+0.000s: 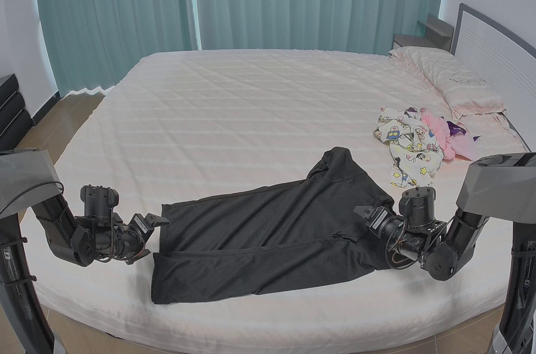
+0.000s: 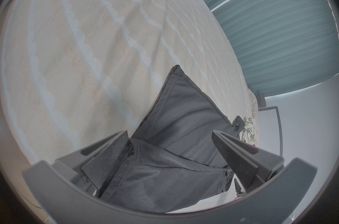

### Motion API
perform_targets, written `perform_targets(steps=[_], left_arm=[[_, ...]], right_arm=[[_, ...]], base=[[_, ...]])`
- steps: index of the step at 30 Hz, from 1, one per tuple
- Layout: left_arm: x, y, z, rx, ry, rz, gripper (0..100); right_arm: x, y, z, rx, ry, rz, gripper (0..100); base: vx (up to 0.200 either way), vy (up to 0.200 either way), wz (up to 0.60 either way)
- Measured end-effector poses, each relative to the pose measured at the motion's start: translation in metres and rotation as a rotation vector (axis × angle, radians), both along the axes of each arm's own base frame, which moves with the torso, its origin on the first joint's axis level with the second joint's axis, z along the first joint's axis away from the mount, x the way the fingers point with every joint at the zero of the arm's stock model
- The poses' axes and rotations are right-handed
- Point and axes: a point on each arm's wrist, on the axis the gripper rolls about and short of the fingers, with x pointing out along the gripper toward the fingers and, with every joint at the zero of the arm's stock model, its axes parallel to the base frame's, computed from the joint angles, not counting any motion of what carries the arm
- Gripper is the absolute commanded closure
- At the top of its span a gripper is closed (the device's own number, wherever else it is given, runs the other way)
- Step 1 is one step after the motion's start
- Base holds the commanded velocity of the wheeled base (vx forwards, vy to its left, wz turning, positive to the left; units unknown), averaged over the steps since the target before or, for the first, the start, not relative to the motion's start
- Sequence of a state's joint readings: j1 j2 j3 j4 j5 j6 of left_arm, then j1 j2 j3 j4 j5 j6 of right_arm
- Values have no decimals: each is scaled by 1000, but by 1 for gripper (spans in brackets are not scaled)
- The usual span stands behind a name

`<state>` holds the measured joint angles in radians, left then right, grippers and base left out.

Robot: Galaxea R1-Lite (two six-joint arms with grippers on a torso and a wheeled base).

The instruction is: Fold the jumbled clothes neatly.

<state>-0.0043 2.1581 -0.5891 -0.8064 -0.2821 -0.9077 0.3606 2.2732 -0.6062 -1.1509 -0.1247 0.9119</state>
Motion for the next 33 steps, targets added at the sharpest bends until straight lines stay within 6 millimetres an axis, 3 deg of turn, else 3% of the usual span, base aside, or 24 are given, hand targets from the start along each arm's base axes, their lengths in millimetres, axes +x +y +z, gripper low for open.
perform_targets(steps=[12,13,22,33], left_arm=[[0,0,0,0,-1,0,0],[0,0,0,0,-1,0,0],[0,0,0,0,-1,0,0],[0,0,0,0,-1,0,0]], right_arm=[[29,2,-25,52,55,-56,0],[31,2,-26,58,60,-64,100],[31,-1,-31,59,95,-104,100],[11,-2,-5,56,91,-94,100]], base=[[0,0,0],[0,0,0],[0,0,0],[0,0,0]])
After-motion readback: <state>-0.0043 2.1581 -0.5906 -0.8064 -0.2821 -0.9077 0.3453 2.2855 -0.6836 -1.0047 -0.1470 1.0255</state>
